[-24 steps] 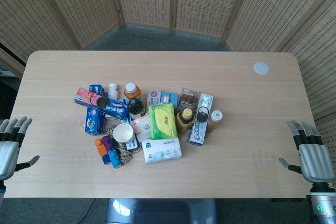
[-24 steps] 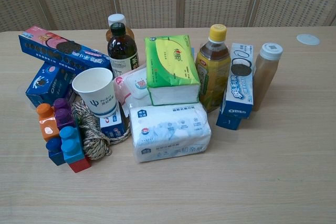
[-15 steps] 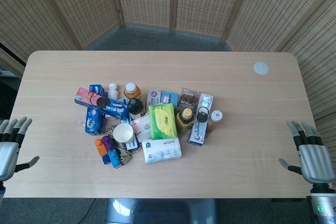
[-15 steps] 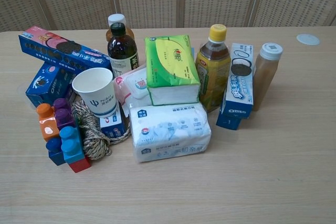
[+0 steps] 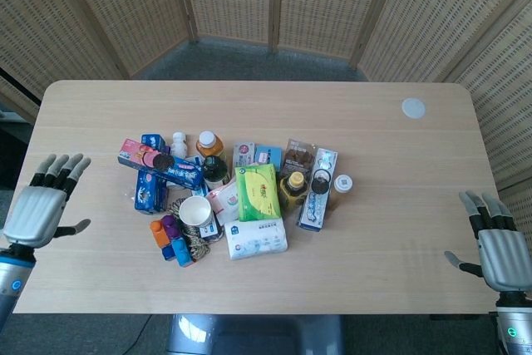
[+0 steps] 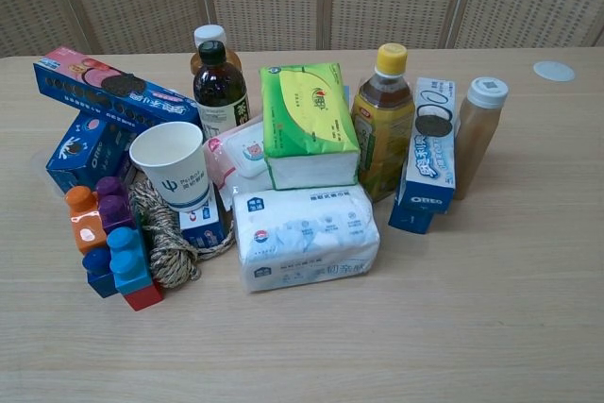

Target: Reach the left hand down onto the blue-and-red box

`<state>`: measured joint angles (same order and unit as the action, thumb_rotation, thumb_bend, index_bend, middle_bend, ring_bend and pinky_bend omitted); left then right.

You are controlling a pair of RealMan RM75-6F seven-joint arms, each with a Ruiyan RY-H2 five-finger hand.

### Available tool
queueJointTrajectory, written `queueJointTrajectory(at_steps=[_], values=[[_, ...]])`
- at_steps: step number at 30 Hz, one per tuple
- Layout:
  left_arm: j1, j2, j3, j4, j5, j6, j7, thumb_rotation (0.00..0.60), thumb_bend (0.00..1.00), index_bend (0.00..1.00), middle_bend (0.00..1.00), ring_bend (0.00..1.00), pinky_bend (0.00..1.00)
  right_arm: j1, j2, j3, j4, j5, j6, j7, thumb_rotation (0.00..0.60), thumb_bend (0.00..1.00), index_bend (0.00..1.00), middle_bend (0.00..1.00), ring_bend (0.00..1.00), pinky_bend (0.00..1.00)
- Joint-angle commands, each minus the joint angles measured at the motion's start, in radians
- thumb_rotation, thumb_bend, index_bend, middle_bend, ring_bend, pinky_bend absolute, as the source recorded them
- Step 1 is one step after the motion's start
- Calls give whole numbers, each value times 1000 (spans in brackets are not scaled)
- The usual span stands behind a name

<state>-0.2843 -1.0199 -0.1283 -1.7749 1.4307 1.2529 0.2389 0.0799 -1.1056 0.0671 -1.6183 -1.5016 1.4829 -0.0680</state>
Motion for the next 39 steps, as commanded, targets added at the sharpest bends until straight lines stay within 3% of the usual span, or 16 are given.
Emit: queueJointTrajectory(at_steps=[1,8,15,26,39], values=[[-80,26,-54,-43,-80,-84,90,600,0,0,0,0,0,1,1,0,0,1,-2,2,600,0,0,0,0,0],[-243,-21,-119,-41,-373,-242,288,600,0,0,0,0,0,-1,7,0,-3,1,-2,17,600,0,0,0,0,0],[-395,-118,-131,9,-601,-274,481,600,0,0,0,0,0,2,11,5,4,8,-7,25,600,0,0,0,0,0],[-539,-316,-93,166,-774,-252,599,600,0,0,0,0,0,3,17,12,7,24,-11,52,600,0,0,0,0,0],[-595,-404,-60,269,-888,-232,642,600,0,0,0,0,0,2,26,20,11,37,-15,87,600,0,0,0,0,0]])
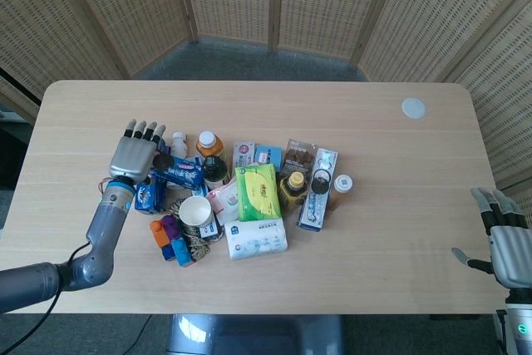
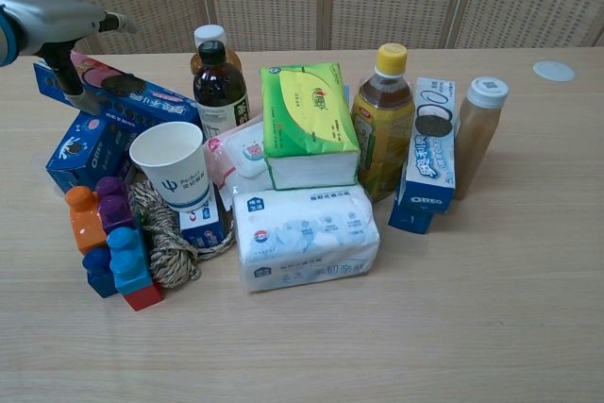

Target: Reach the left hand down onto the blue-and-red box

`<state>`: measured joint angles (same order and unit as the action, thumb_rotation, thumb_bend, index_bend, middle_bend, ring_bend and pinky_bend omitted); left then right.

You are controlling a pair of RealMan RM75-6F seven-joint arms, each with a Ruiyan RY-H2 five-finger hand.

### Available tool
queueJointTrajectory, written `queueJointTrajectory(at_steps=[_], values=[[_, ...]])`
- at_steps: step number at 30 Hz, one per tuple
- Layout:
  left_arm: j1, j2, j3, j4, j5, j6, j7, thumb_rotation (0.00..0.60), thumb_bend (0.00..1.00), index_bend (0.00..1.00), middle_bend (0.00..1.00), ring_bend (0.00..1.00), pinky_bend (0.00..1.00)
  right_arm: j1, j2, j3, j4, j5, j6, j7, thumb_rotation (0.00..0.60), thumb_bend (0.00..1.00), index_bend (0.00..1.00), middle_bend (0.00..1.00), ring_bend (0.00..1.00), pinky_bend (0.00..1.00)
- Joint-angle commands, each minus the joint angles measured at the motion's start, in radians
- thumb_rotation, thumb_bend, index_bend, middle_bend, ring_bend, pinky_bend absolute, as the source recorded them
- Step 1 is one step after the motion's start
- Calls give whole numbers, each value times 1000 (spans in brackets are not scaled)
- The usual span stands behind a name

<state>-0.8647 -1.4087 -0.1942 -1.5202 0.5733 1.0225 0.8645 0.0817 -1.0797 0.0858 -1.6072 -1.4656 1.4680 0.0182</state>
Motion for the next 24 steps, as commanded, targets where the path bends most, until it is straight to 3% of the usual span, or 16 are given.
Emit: queueJointTrajectory(at_steps=[1,5,7,9,11,13,15,18,24], values=[[-19,-19,11,17,-44,-1,28,600,0,0,0,0,0,0,1,1,0,2,-1,2,600,0,0,0,0,0],[-37,-42,33,33,-92,12,73,600,0,0,5,0,7,0,3,1,1,2,-1,9,600,0,0,0,0,0],[-42,-56,40,44,-93,25,81,600,0,18,99,56,78,-1,4,1,1,1,0,14,600,0,0,0,0,0],[-43,-77,49,65,-70,52,85,600,0,114,295,226,253,-1,5,2,1,0,1,17,600,0,0,0,0,0],[-38,-104,61,96,-17,90,74,600,0,278,529,468,492,-1,6,2,0,-1,2,20,600,0,0,0,0,0],[-30,-125,67,118,22,115,57,600,0,378,654,586,592,-2,7,1,0,-2,4,22,600,0,0,0,0,0],[-21,-140,73,136,59,137,42,600,0,544,829,742,701,-3,8,2,1,-2,4,25,600,0,0,0,0,0],[-9,-145,76,136,92,155,30,600,0,605,892,797,739,-3,9,2,1,-1,4,27,600,0,0,0,0,0],[7,-91,59,46,161,189,0,600,0,606,890,796,741,-5,11,2,-2,-2,8,30,600,0,0,0,0,0]])
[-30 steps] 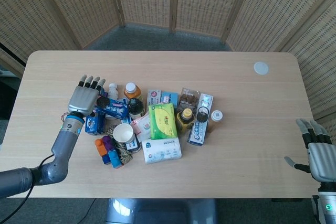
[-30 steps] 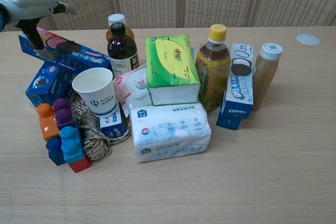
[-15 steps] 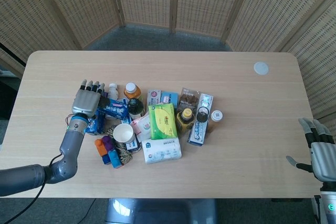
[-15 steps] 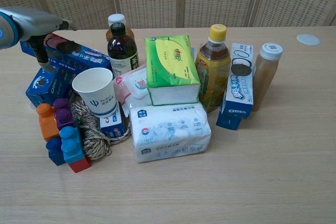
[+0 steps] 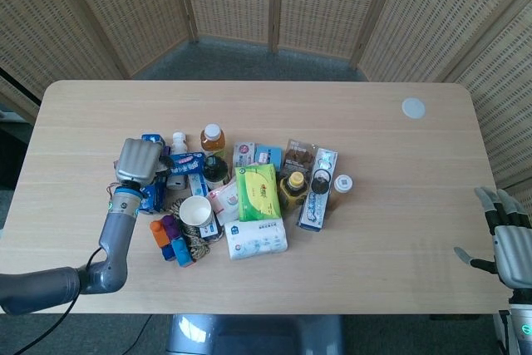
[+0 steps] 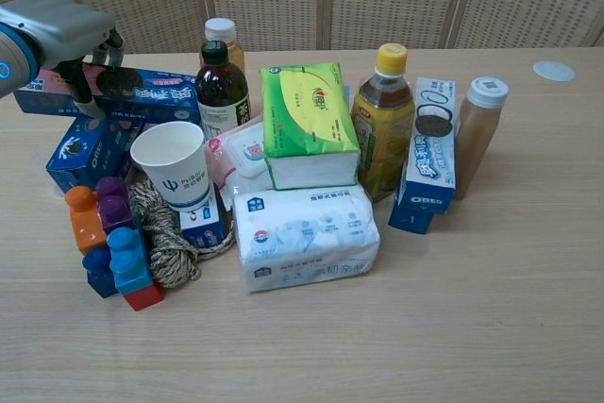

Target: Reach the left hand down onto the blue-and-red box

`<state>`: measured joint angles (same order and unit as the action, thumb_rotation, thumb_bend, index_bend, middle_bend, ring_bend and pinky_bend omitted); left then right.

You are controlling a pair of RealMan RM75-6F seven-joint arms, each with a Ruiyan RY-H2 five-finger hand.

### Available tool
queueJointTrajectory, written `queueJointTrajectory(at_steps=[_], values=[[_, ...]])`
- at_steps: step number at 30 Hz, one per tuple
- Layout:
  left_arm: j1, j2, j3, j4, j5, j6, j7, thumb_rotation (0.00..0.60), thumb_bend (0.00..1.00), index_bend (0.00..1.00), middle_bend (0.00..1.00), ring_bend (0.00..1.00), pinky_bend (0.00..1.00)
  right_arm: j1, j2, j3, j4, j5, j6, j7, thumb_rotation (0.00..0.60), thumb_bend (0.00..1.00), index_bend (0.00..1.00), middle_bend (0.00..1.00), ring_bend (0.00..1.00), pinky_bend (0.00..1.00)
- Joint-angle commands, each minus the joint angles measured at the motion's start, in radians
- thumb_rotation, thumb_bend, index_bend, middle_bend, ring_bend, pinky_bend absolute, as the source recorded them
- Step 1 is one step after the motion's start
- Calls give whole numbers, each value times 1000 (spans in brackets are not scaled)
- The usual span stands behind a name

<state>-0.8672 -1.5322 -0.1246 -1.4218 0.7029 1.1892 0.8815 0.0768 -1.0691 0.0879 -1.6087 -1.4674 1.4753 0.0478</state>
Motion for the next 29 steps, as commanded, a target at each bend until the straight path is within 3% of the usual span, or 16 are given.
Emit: queueJointTrajectory(at_steps=[1,11,17,23,29], values=[[12,47,-17,-78,40,30,-20,600,0,606,889,794,741,-1,1,0,-1,0,1,1,600,0,0,0,0,0],[39,304,-65,-484,142,162,46,600,0,601,883,786,740,-3,2,-4,-8,-10,5,-4,600,0,0,0,0,0],[56,463,-103,-665,175,211,69,600,0,599,880,785,742,-5,5,-6,-16,-16,10,-3,600,0,0,0,0,0],[76,579,-136,-756,185,235,58,600,0,598,878,784,740,-6,6,-8,-18,-18,11,-5,600,0,0,0,0,0],[88,641,-154,-781,188,232,31,600,0,596,874,784,740,-7,5,-8,-20,-18,12,-10,600,0,0,0,0,0]])
